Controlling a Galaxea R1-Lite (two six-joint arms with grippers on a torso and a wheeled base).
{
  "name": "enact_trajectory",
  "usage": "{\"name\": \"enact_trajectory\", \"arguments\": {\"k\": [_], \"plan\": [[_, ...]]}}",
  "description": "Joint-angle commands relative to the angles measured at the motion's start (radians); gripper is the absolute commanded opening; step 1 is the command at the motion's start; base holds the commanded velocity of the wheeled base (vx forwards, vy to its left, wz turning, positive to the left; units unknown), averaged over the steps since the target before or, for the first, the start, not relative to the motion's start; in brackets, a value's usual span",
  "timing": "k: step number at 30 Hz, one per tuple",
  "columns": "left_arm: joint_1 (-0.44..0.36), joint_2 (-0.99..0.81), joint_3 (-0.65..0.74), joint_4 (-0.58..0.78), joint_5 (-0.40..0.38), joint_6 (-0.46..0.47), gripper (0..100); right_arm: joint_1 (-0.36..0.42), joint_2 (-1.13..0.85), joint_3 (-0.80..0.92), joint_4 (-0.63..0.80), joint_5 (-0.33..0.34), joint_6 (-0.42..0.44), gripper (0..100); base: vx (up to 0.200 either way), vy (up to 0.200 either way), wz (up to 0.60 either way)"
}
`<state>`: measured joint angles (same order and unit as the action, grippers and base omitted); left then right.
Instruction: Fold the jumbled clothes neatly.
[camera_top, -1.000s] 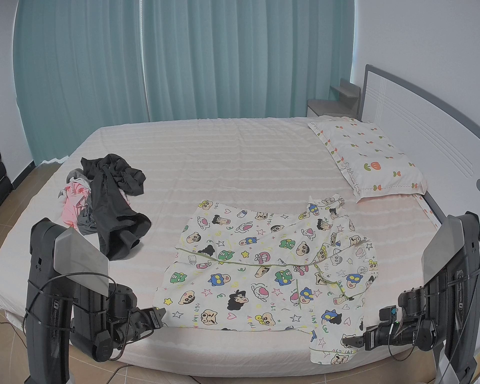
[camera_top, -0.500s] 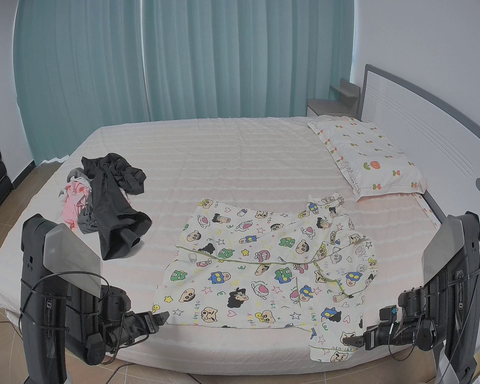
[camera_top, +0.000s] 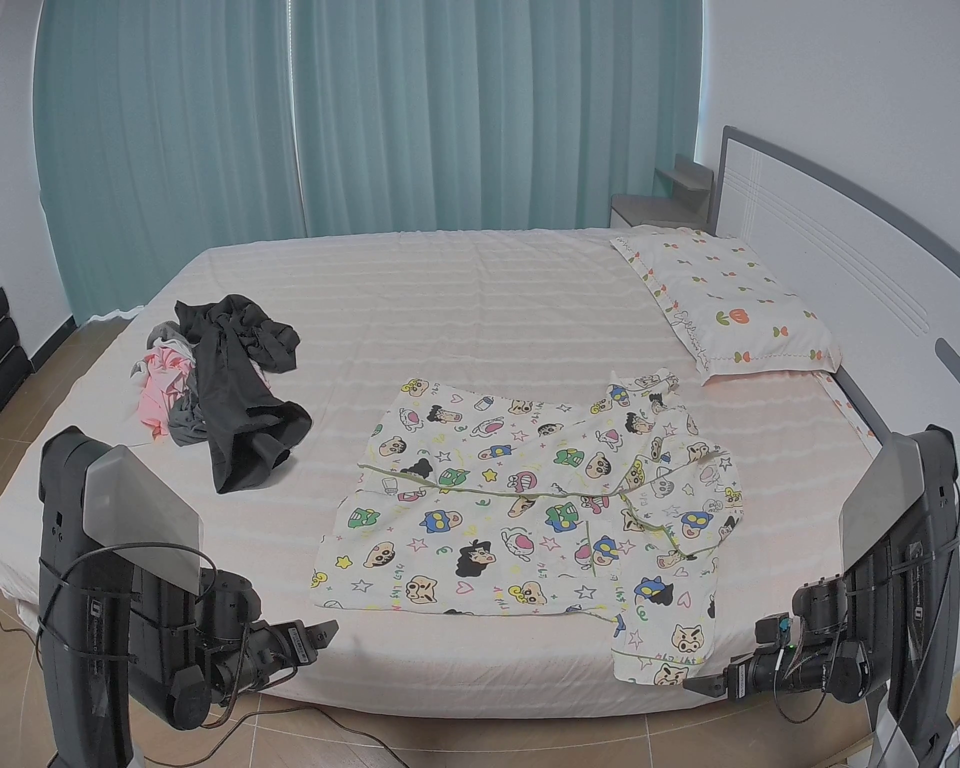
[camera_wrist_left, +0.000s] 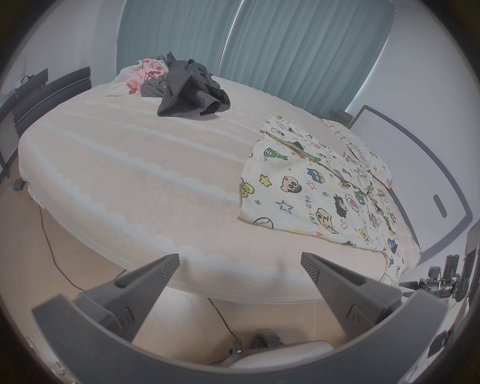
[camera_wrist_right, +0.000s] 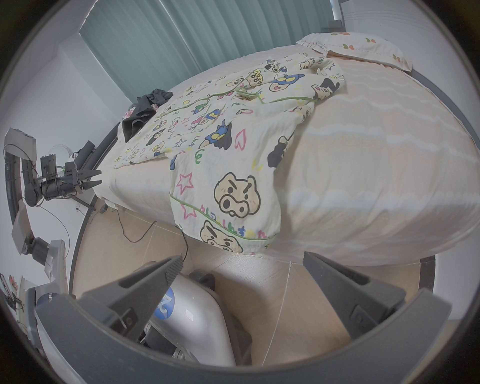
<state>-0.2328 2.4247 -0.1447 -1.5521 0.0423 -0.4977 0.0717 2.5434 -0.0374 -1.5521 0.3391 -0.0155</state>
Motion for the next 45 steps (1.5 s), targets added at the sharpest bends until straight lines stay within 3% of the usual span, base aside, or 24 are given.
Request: {"name": "enact_trajectory", "arguments": {"k": [1, 4, 8, 23, 31, 32, 45], "plan": [[0.004, 0.005, -0.041, -0.019, 0.004, -0.041, 100, 0.034, 0.024, -0.039, -0.019, -0.017, 0.000, 100, 0.000, 0.000, 0.00], [0.018, 0.005, -0.055, -0.019, 0.004, -0.050, 100, 0.057, 0.040, -0.059, -0.019, -0.057, -0.001, 100, 0.000, 0.000, 0.00], [0.032, 0.004, -0.058, -0.019, 0.002, -0.050, 100, 0.065, 0.038, -0.079, -0.019, -0.060, 0.000, 100, 0.000, 0.000, 0.00], [0.035, -0.007, -0.061, -0.019, 0.010, -0.041, 100, 0.068, 0.031, -0.159, -0.019, -0.009, 0.017, 100, 0.000, 0.000, 0.00], [0.033, -0.041, -0.050, -0.019, 0.008, -0.041, 100, 0.069, -0.006, -0.199, 0.103, 0.003, 0.035, 100, 0.000, 0.000, 0.00], [0.032, -0.041, -0.050, -0.019, 0.008, -0.041, 100, 0.071, -0.006, -0.199, 0.104, 0.003, 0.035, 0, 0.000, 0.000, 0.00], [0.032, -0.050, -0.052, -0.019, 0.013, -0.039, 100, 0.068, -0.003, -0.196, 0.090, 0.009, 0.048, 0, 0.000, 0.000, 0.00]]}}
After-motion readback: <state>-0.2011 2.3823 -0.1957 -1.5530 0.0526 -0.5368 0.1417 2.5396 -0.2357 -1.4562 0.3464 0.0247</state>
